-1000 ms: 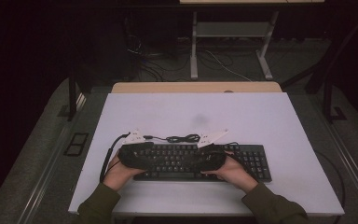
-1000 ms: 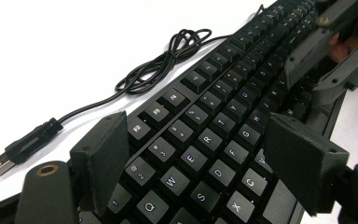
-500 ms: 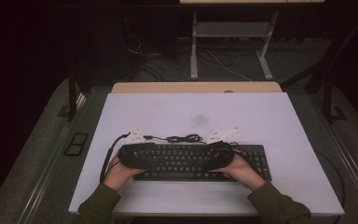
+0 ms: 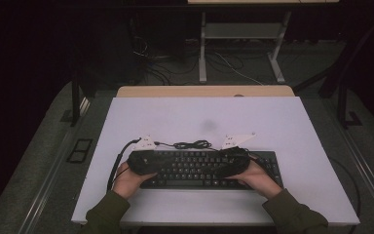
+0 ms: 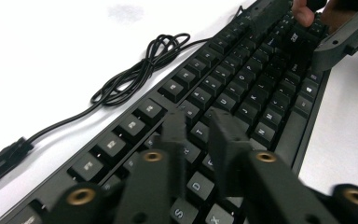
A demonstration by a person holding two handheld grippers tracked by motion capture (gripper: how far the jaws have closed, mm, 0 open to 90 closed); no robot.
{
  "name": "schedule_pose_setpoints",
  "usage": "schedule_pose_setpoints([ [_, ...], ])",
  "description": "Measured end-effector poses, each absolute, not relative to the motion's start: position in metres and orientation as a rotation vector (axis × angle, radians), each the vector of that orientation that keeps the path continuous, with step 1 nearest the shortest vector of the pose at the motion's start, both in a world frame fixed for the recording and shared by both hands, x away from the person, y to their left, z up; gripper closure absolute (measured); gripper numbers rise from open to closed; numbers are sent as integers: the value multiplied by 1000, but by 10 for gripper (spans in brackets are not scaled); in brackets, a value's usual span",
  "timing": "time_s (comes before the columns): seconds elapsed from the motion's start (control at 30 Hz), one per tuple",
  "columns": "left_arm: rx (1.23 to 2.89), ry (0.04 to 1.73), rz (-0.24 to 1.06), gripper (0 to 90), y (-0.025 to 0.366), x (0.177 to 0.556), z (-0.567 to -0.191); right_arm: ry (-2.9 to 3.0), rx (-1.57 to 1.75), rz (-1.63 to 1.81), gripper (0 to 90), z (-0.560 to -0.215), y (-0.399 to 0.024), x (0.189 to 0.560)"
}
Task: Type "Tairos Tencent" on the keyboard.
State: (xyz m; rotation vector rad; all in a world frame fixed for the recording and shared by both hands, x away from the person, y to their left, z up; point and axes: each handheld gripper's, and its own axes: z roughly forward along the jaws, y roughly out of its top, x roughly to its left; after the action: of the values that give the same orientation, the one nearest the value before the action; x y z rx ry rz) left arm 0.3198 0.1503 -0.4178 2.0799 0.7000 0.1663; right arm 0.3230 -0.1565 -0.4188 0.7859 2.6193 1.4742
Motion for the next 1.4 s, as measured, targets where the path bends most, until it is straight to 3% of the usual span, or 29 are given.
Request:
schedule_pose_setpoints([
  [0.13,2085,689,154,887,145,322,-419,2615,788,1475,340,-419,-157,324],
  [0.77,2137,688,132,889,121,332,-435,2605,796,1477,340,-419,-159,325],
  [1.4,2131,683,129,862,124,331,-431,2595,804,1486,340,-418,-160,326],
])
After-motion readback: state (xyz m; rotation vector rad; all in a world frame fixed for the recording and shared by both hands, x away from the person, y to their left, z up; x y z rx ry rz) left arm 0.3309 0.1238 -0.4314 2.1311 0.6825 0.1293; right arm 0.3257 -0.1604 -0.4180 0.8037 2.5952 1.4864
